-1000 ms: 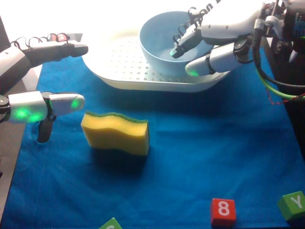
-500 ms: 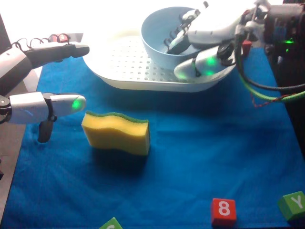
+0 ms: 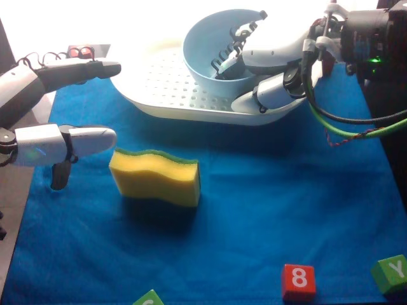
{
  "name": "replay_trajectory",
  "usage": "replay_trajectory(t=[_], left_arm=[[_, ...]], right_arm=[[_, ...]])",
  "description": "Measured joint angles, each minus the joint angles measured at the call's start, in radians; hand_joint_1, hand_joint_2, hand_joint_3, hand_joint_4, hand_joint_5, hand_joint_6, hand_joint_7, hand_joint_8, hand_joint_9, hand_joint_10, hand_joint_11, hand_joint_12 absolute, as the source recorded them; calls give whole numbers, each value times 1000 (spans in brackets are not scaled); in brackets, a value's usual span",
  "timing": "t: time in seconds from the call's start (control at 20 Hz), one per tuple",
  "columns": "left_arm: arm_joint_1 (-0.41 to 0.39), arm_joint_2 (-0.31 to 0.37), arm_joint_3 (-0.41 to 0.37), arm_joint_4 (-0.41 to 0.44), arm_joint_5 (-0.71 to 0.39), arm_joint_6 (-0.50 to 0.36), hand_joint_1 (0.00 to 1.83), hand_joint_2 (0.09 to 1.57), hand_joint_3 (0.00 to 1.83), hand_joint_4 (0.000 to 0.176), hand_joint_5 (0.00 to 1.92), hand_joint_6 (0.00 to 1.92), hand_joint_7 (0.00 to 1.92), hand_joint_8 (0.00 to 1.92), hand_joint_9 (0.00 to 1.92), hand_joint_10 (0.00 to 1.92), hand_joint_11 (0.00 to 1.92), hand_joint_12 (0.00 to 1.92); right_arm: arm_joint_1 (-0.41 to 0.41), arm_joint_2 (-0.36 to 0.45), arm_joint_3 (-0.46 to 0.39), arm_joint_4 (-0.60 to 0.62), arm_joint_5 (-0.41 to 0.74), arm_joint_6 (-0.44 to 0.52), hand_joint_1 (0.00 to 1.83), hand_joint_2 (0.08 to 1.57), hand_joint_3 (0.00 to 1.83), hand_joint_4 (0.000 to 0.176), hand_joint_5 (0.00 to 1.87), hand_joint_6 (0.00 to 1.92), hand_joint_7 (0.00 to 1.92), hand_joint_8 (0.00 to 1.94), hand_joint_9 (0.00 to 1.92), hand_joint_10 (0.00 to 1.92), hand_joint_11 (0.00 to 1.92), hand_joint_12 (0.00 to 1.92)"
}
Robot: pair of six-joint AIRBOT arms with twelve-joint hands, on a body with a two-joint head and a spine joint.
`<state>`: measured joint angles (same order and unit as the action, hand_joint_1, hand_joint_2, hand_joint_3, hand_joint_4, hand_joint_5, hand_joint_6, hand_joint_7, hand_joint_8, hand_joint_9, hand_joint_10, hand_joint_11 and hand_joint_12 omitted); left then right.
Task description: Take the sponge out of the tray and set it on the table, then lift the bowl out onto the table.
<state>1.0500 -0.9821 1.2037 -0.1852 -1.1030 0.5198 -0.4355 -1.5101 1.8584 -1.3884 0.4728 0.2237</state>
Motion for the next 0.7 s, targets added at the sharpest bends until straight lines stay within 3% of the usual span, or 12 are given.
replay_trajectory(t=[0.1, 0.15, 0.2, 0.25, 0.3, 0.35, 0.4, 0.5, 0.55, 0.6, 0.65, 0.7], left_arm=[[0, 0, 3, -1, 1, -1, 770, 1037, 2, 30, 466, 1, 354, 1, 284, 1, 0, 848], [0, 0, 3, -2, 0, -3, 778, 1035, 0, 33, 469, 2, 356, 1, 288, 2, 0, 854], [0, -1, 3, -1, 0, -5, 781, 1034, 0, 31, 469, 2, 352, 0, 283, 0, 0, 852], [0, -1, 3, 1, 2, -5, 774, 1035, 0, 33, 471, 3, 354, 1, 284, 1, 0, 852], [0, -1, 4, 2, 2, -8, 771, 1037, 1, 33, 470, 2, 354, 1, 283, 0, 0, 852], [0, -1, 4, 3, 0, -8, 760, 1037, 1, 38, 468, 1, 351, 0, 282, 0, 0, 847], [0, -1, 5, 3, 1, -8, 770, 1033, 0, 41, 472, 2, 352, 1, 281, 0, 0, 843], [0, -1, 5, 3, 1, -8, 779, 1036, 0, 43, 467, 1, 346, 0, 280, 0, 0, 846], [0, -1, 5, 3, 0, -9, 778, 1035, 0, 47, 467, 1, 345, 0, 278, 0, 0, 845], [0, -1, 5, 3, 1, -11, 770, 1036, 0, 47, 467, 1, 350, 1, 284, 2, 0, 854], [0, -1, 5, 3, 0, -11, 781, 1034, 0, 55, 469, 1, 348, 0, 280, 0, 0, 843], [0, -1, 5, 3, 0, -12, 780, 1037, 1, 55, 464, 0, 345, 0, 275, 0, 0, 838]], right_arm=[[0, -7, 10, 1, -8, 2, 658, 1294, 1, 0, 676, 15, 684, 14, 717, 27, 331, 836], [0, -12, 20, 4, -14, 3, 867, 1190, 0, 0, 759, 25, 807, 35, 829, 53, 409, 893], [5, -19, 32, 7, -18, 5, 1077, 1145, 0, 0, 908, 817, 1004, 63, 1010, 117, 563, 1045], [8, -22, 37, 8, -18, 7, 1133, 1126, 2, 0, 941, 977, 1158, 201, 1036, 757, 815, 1473], [11, -26, 44, 12, -21, 8, 1157, 1099, 3, 0, 1000, 923, 1239, 312, 1093, 1152, 1034, 1643], [14, -26, 50, 14, -21, 13, 1172, 1082, 4, 0, 1040, 865, 1127, 994, 1203, 1609, 1279, 1836], [15, -26, 53, 15, -19, 14, 1175, 1080, 1, 0, 1050, 849, 1097, 1352, 1259, 1816, 1392, 1904], [18, -26, 55, 14, -20, 15, 1174, 1084, 0, 0, 1041, 863, 1060, 1805, 1294, 1917, 1415, 1920], [20, -27, 58, 14, -19, 16, 1175, 1082, 0, 0, 1047, 856, 1063, 1840, 1304, 1920, 1421, 1921], [20, -28, 63, 14, -20, 24, 1173, 1083, 0, 0, 1045, 858, 1078, 1544, 1276, 1850, 1368, 1921], [20, -28, 64, 13, -23, 27, 1143, 1129, 4, 0, 953, 1015, 1117, 1454, 1271, 1773, 1337, 1913], [20, -28, 64, 13, -23, 27, 1044, 1208, 8, 0, 815, 1251, 1152, 1617, 1320, 1854, 1388, 1919]])
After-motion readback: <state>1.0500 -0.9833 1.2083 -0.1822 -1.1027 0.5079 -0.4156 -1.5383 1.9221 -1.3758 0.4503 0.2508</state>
